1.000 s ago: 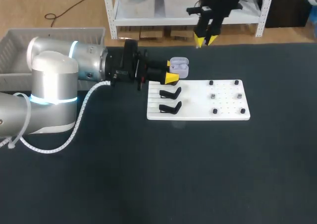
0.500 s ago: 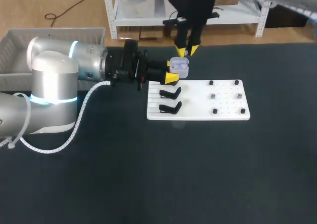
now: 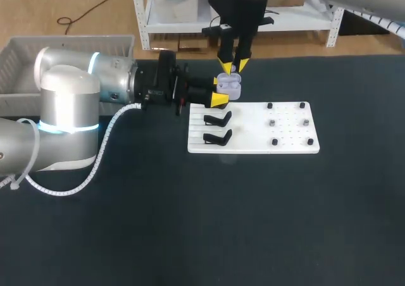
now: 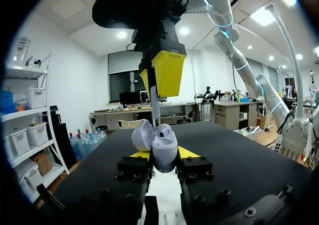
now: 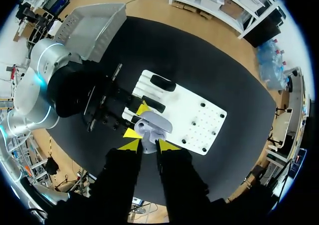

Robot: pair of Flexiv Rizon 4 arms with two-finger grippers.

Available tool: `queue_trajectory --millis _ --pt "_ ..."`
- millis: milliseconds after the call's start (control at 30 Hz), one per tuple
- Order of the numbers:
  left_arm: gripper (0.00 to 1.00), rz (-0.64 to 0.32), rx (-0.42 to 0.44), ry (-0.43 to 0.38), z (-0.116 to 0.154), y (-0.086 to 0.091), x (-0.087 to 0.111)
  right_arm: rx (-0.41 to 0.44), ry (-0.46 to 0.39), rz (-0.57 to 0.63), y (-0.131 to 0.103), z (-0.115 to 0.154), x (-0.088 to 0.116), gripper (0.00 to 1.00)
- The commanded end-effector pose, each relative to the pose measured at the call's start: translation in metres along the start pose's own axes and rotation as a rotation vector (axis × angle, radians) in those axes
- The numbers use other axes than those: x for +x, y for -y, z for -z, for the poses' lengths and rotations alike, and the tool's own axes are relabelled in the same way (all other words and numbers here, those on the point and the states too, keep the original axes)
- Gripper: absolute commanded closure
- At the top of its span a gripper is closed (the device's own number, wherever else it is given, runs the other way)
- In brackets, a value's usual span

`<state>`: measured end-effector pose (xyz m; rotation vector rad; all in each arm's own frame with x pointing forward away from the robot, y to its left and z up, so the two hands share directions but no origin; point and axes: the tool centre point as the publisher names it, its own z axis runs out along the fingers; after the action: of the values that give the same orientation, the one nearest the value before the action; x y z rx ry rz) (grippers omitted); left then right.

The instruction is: Pick up each earbud case from the left stands, insert the matching earbuds, close the lid, and place the case in the box.

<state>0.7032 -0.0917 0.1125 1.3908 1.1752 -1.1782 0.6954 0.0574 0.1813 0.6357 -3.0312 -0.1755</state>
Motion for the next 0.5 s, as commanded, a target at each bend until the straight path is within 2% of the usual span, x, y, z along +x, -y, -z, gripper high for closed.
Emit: queue_trajectory --millis 33,233,500 --pt "1.0 -0.003 -0.005 0.001 0.0002 0.0017 0.0001 0.0 0.005 -0.001 0.0003 -0.0002 0.0024 1.0" --pt "1.0 -0.003 -0.005 0.001 0.0002 0.0017 0.0001 0.0 0.005 -0.001 0.0003 -0.0002 0.0024 1.0" --pt "1.0 -0.003 -0.005 0.001 0.0002 0.0017 0.0001 0.026 0.096 -0.035 -0.0019 0.0024 0.0039 1.0"
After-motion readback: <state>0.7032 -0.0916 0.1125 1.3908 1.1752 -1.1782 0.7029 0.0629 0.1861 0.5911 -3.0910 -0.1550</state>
